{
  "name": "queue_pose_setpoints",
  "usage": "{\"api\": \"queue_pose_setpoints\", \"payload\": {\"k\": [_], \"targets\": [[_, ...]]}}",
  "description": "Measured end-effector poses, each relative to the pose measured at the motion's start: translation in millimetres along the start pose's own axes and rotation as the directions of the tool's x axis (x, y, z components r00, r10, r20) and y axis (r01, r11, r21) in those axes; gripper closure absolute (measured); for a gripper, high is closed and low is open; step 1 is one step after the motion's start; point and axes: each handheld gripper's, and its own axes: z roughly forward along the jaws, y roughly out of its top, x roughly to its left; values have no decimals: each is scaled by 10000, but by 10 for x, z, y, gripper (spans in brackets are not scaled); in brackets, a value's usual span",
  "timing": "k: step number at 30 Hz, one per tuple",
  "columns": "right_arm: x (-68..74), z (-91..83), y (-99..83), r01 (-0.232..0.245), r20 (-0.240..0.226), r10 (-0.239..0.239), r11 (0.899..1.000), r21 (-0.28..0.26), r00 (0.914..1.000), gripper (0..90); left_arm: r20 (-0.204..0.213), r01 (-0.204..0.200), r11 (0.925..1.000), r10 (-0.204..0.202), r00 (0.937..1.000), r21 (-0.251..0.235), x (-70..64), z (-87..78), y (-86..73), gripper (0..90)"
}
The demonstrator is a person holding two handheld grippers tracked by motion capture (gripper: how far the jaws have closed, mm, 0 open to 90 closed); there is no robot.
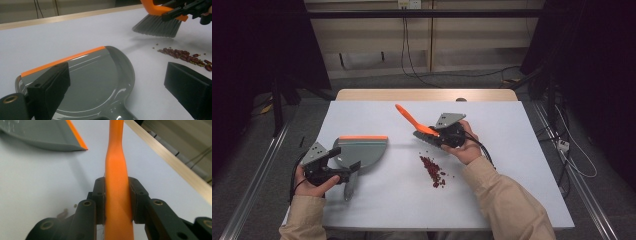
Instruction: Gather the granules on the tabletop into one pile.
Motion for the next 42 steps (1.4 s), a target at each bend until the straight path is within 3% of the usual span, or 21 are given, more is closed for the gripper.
{"api": "queue_pose_setpoints", "payload": {"k": [3,5,9,15,18,26,42], "targets": [[6,83,-36,868,-277,-863,9961,155,9959,712,-34,-22,10000,22,10000,22,11,-7,-1,64],[32,99,-40,1019,-721,-1011,9948,70,9923,713,-36,-76,9999,76,10000,74,16,-5,-4,64],[139,76,-8,1706,-1280,-1637,9843,450,9782,713,-16,-38,10000,39,10000,72,6,5,-5,64],[226,-12,-7,1955,-1834,-1817,9788,604,9661,711,-28,-53,10000,53,10000,54,7,-6,-3,64],[295,-62,-10,2302,-2008,-2122,9706,707,9564,708,-33,-88,9999,88,10000,52,14,-9,-2,65],[440,-187,-27,2497,-2371,-2264,9655,732,9448,705,-21,-24,10000,24,10000,-71,-2,-22,11,64],[592,-306,-37,2239,-2514,-1997,9720,715,9471,704,-1,-162,9999,162,9999,-20,-24,-17,24,65]]}}
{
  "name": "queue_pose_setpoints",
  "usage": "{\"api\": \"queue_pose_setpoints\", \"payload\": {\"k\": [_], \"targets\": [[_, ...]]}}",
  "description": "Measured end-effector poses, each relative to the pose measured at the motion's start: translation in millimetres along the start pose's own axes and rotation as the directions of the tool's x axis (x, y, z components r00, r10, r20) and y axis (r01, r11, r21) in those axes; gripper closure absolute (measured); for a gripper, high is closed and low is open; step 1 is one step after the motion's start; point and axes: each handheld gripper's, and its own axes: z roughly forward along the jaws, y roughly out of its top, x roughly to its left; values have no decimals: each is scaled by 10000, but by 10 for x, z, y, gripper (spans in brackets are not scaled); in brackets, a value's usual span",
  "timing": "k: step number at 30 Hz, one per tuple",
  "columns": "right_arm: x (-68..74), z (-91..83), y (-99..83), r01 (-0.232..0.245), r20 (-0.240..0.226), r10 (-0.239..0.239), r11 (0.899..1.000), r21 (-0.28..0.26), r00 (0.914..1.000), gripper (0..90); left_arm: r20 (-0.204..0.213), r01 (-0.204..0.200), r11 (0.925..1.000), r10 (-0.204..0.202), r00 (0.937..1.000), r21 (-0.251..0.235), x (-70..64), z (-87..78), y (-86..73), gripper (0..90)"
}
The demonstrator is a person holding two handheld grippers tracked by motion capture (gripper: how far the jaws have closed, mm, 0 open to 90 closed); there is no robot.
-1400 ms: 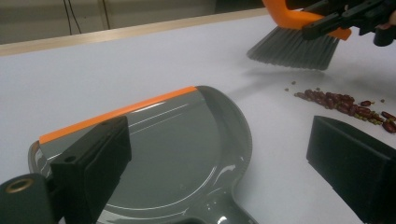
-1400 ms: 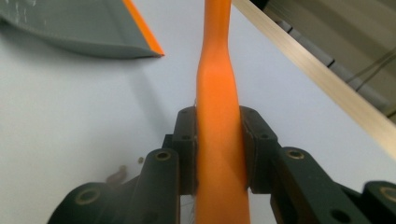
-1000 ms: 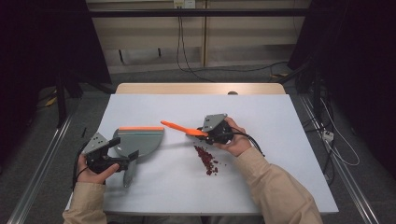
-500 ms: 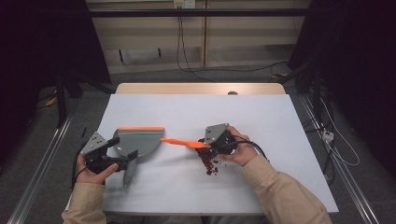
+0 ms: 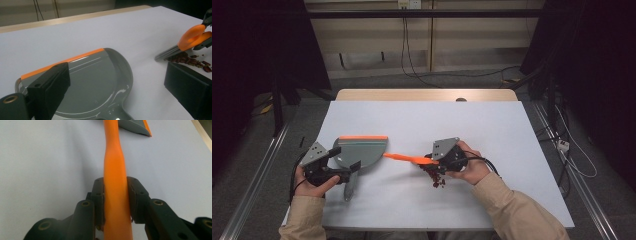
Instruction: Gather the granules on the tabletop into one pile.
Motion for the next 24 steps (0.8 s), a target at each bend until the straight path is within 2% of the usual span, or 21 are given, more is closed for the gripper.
{"api": "queue_pose_setpoints", "payload": {"k": [8,13,19,24], "targets": [[68,-6,39,-109,-21,109,9999,19,9999,705,29,-58,10000,58,10000,8,-3,1,3,65],[108,-18,42,-72,-191,71,9999,-86,9998,705,44,24,10000,-23,10000,-47,-12,5,5,64],[131,-31,44,-145,-343,138,9997,-201,9993,705,47,-61,10000,60,10000,14,-7,6,5,65],[148,-36,54,-63,-378,54,9997,-223,9993,706,48,66,10000,-66,10000,-4,-13,16,0,64]]}}
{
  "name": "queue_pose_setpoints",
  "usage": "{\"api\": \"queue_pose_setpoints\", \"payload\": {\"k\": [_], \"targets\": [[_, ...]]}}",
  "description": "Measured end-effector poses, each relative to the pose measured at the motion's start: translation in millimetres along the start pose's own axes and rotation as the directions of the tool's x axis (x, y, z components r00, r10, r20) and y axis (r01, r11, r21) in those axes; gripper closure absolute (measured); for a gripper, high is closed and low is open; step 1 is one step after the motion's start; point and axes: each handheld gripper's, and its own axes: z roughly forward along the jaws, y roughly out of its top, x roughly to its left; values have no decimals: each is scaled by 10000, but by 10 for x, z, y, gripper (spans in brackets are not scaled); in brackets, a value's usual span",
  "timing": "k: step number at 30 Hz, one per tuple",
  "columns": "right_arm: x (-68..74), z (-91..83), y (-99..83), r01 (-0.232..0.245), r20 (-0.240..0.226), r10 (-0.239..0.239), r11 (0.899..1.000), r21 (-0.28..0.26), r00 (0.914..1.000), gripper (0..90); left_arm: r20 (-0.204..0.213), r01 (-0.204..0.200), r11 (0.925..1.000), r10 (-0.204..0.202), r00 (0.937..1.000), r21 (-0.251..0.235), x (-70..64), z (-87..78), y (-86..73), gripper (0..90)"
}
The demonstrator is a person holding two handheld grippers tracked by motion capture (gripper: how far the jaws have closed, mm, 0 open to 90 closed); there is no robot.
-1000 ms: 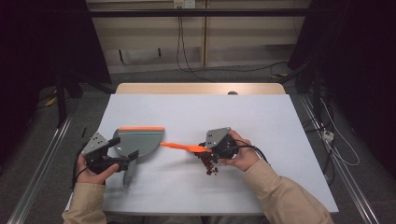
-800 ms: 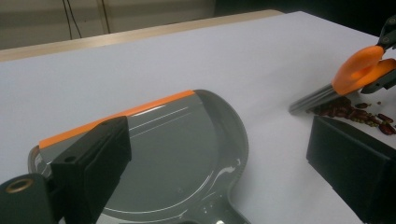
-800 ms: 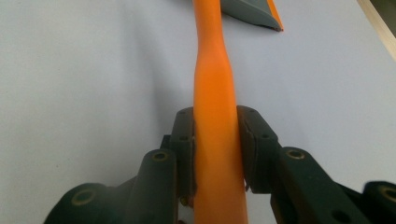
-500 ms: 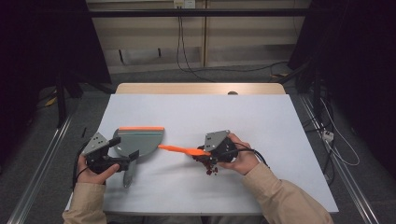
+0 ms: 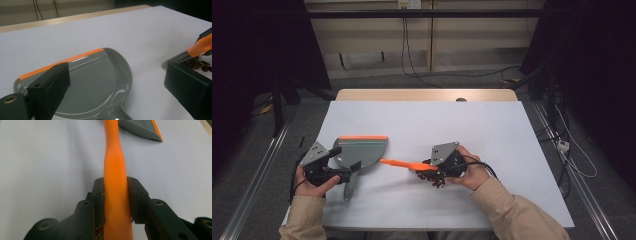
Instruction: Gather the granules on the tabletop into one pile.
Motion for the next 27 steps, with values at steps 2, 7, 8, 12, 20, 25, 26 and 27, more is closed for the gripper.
{"api": "queue_pose_setpoints", "payload": {"k": [2,7,8,12,20,25,26,27], "targets": [[-1,0,3,-103,84,103,9999,-46,9999,707,-1,-18,10000,18,10000,12,0,1,0,64],[-42,-6,5,-622,572,633,9979,-206,9964,711,-10,-29,10000,29,10000,52,8,3,-4,64],[-62,-10,1,-759,664,776,9967,-274,9948,711,-11,-32,10000,32,10000,57,8,3,-4,64],[-133,-40,-21,-1897,1160,1952,9802,-568,9739,711,1,-37,10000,37,10000,40,5,2,-3,64],[-182,-274,-87,-5250,2923,5385,8411,-1301,7903,713,71,-47,10000,47,10000,-24,12,-1,2,64],[-105,-393,-215,-6245,3671,6319,7653,-1563,6825,713,103,-50,9999,51,9999,-88,10,-5,7,64],[-90,-413,-241,-6371,3700,6425,7549,-1556,6710,712,112,-65,9999,67,9999,-115,8,-6,10,64],[-68,-433,-266,-6506,3817,6560,7414,-1644,6511,713,115,-110,9999,111,9999,-82,6,-10,14,64]]}}
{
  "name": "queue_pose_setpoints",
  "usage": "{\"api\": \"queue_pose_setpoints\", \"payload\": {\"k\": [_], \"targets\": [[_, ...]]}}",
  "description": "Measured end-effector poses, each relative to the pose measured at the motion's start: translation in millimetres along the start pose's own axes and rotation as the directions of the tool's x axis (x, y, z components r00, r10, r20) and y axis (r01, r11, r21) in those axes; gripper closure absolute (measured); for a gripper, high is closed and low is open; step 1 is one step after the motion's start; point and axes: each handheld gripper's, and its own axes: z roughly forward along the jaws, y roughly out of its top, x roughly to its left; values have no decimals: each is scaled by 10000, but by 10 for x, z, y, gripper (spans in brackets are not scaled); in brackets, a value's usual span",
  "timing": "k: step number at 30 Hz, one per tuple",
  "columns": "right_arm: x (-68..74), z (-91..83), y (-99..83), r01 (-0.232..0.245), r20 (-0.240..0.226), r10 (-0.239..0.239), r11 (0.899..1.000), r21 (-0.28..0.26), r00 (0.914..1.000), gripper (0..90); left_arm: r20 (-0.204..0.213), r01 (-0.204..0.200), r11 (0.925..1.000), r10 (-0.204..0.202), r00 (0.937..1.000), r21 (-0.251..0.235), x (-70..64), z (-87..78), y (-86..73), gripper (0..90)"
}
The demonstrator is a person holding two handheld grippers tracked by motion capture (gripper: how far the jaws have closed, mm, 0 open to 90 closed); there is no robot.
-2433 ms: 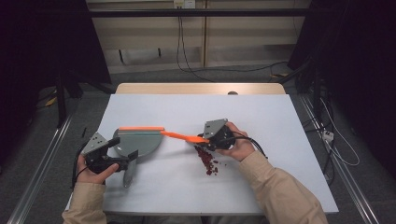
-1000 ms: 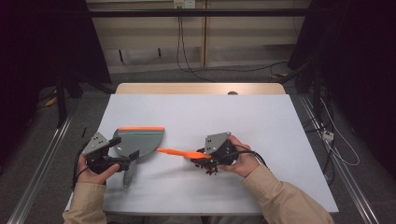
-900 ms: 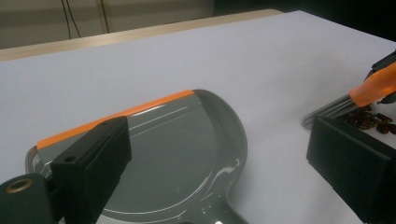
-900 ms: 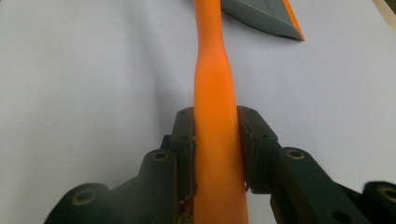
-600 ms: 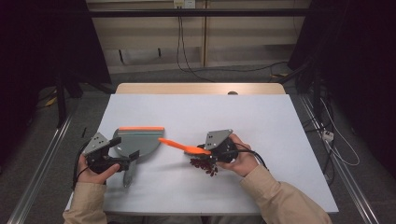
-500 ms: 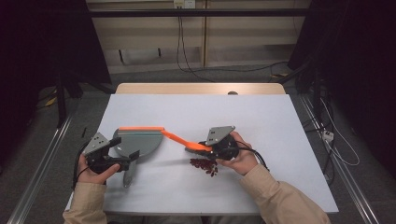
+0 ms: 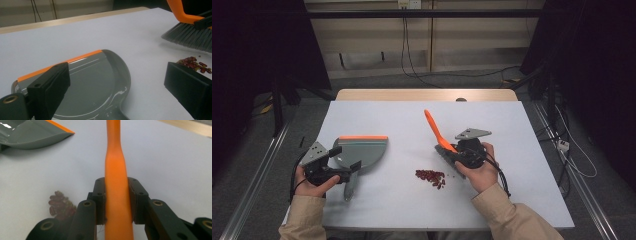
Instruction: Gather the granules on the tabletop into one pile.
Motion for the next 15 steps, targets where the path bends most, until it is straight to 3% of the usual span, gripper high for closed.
{"api": "queue_pose_setpoints", "payload": {"k": [4,7,15], "targets": [[-34,-94,-88,-475,828,465,9988,103,9955,712,37,34,10000,-34,10000,-32,-16,0,6,65],[-39,-145,-133,-578,1317,547,9981,195,9898,712,42,82,9999,-82,10000,-91,-21,-1,10,64],[25,-152,-230,-854,2064,767,9958,339,9755,713,205,165,9996,-160,9997,-238,-13,-19,17,64]]}}
